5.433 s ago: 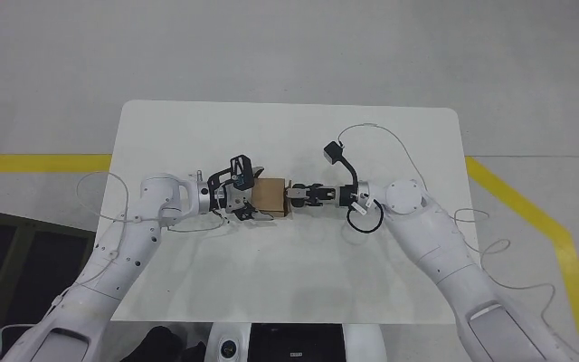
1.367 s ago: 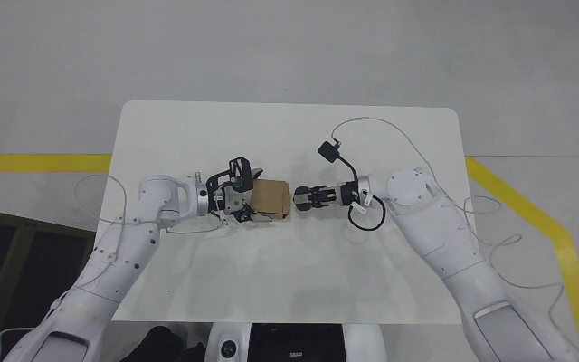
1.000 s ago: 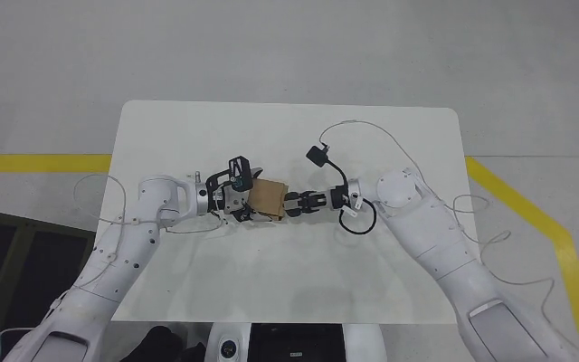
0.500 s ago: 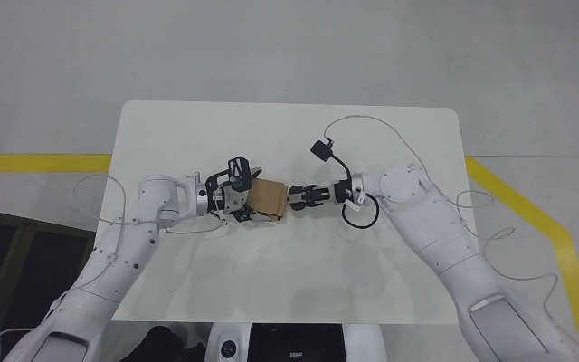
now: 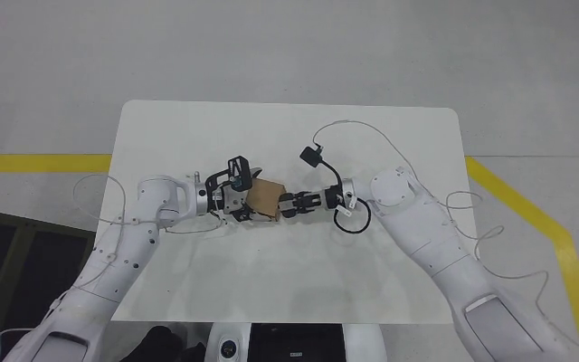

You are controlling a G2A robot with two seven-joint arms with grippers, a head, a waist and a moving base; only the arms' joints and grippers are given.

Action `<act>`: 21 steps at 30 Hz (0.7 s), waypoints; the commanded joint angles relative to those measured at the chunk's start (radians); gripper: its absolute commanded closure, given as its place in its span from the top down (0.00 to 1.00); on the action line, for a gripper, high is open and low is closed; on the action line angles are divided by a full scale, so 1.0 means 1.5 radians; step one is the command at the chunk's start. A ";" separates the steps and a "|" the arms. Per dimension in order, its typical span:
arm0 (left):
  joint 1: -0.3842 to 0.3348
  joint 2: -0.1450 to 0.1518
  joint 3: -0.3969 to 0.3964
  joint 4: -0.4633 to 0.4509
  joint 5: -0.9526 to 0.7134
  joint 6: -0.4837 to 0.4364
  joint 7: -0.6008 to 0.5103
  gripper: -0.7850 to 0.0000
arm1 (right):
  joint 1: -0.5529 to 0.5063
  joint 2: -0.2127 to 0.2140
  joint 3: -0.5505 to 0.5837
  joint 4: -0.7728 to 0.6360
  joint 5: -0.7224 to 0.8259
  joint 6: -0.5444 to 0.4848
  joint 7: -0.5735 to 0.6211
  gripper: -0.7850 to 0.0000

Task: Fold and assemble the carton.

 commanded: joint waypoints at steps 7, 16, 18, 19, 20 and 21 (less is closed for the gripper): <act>0.000 0.003 -0.009 0.006 -0.029 -0.014 -0.005 1.00 | 0.009 0.006 0.019 0.004 -0.005 -0.006 0.008 0.00; -0.021 0.024 -0.048 0.011 -0.253 -0.014 -0.087 1.00 | -0.049 0.038 0.095 -0.079 -0.020 -0.055 0.001 0.44; -0.030 0.029 -0.062 0.012 -0.300 -0.012 -0.119 1.00 | -0.066 0.044 0.116 -0.095 -0.030 -0.091 -0.019 1.00; -0.034 0.031 -0.067 0.012 -0.317 -0.007 -0.136 1.00 | -0.076 0.048 0.127 -0.102 -0.033 -0.112 -0.034 1.00; -0.038 0.033 -0.073 0.013 -0.329 0.004 -0.150 1.00 | -0.085 0.051 0.140 -0.108 -0.043 -0.137 -0.051 1.00; -0.041 0.034 -0.076 0.012 -0.340 0.013 -0.163 1.00 | -0.094 0.054 0.151 -0.114 -0.052 -0.159 -0.067 1.00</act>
